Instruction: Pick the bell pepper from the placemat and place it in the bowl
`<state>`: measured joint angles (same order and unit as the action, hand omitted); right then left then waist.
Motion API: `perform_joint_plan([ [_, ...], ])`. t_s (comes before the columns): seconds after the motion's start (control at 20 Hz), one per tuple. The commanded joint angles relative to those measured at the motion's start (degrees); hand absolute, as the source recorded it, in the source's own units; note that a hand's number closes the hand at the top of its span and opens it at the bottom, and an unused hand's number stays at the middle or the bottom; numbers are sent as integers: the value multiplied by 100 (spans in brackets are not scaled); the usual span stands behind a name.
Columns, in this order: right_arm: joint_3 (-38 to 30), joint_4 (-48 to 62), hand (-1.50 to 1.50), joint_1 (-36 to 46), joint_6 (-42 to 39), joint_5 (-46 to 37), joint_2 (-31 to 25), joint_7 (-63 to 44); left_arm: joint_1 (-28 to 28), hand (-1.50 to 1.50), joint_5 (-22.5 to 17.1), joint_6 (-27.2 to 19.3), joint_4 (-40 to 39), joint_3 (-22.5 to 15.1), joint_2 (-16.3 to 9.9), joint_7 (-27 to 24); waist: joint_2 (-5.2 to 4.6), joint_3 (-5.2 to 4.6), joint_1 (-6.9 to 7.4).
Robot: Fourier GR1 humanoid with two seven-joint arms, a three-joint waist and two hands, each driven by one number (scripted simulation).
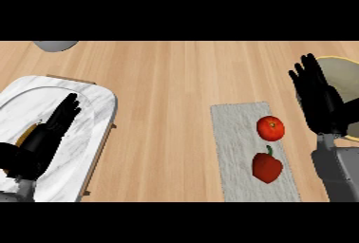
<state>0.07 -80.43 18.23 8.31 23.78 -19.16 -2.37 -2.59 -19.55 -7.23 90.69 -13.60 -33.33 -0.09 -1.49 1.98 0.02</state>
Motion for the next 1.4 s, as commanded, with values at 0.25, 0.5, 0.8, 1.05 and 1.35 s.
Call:
perform_joint_plan([
  [0.25,58,-1388,150,-260,1146,-2136,-1546,63,-155,0,209,-1004,-196,859,-118,201,361,-253,-357],
  [0.5,99,-389,-150,-1858,2459,-3332,-1793,-1368,59,0,149,-1048,-290,919,-89,202,330,-292,-779],
  [0.8,1213,-1670,-150,-3042,3264,-4787,-1333,-2084,117,0,124,-1109,-244,1038,-108,219,313,-283,-619],
  [1.05,1336,-2826,-150,-3697,3539,-5908,-1267,-3487,-35,0,96,-1006,-55,981,-151,375,257,-271,-475],
  [1.35,1281,-4421,-150,-3864,2337,-7295,-1419,-5339,-194,0,254,-1097,-230,793,111,307,157,-268,-250],
])
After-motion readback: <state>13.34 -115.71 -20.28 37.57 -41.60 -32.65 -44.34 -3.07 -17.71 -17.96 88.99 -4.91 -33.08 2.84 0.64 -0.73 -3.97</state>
